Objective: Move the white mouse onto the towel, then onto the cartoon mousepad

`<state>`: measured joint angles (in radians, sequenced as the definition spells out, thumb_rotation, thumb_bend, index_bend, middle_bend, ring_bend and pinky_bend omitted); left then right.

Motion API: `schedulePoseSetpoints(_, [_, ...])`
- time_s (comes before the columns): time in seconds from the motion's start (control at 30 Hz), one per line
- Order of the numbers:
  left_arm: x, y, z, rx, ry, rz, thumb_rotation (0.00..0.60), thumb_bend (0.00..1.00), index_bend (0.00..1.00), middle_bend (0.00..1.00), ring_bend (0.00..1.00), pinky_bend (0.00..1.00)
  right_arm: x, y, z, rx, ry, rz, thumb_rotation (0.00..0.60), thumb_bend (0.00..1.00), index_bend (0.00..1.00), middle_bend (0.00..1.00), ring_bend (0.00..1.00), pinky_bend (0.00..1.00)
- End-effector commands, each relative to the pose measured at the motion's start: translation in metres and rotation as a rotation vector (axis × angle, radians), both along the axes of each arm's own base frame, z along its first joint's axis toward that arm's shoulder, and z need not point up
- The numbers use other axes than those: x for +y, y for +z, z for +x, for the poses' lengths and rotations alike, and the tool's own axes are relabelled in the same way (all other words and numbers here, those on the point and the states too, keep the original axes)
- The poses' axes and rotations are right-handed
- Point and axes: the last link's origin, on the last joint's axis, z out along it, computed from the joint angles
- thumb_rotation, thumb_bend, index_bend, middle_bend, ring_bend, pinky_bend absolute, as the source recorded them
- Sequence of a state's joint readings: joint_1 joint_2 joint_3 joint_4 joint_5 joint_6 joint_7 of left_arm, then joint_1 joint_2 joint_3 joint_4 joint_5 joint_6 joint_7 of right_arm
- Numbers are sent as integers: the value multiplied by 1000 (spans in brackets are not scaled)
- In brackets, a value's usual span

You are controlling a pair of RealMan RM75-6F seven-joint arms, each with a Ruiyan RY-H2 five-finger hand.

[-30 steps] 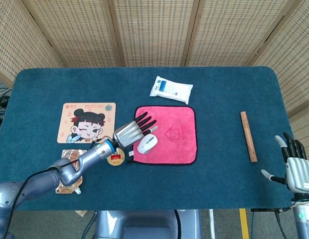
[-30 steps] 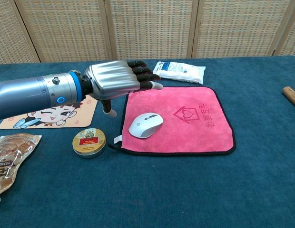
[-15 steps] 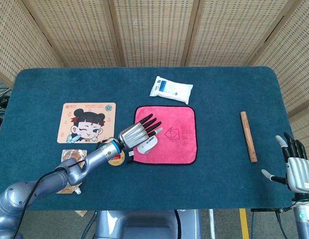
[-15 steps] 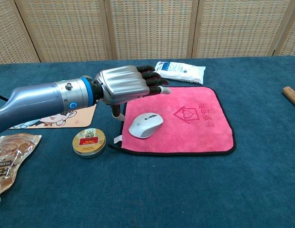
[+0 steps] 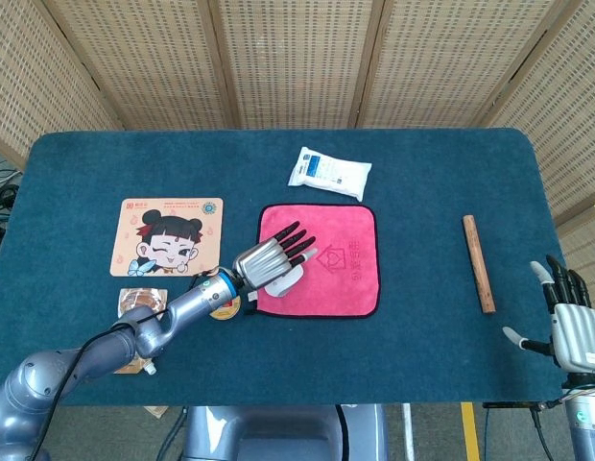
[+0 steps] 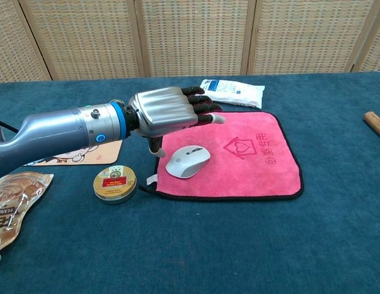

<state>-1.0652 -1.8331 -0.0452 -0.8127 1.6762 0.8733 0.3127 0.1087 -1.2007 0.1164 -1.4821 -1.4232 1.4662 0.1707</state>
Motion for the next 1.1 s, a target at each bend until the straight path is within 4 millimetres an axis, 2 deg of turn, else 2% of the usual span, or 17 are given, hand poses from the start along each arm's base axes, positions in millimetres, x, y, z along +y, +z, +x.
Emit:
schedulePoseSetpoints(0.03, [-1,-2,1,4,0,-3,600,0,0,0,0,0,0,0,0,-1,0,-2,600,2,59,0,0,0])
schedulePoseSetpoints(0.53, [-5,-11,4,18,-14,-17,600,0,0,0,0,0,0,1,0,-6,-1,-7,600,2,59,0,0,0])
schedulePoseSetpoints(1.1, [-14,-22,20,3,-40,-46,600,0,0,0,0,0,1,2,0,-15,-2,-11,600,2,59,0,0,0])
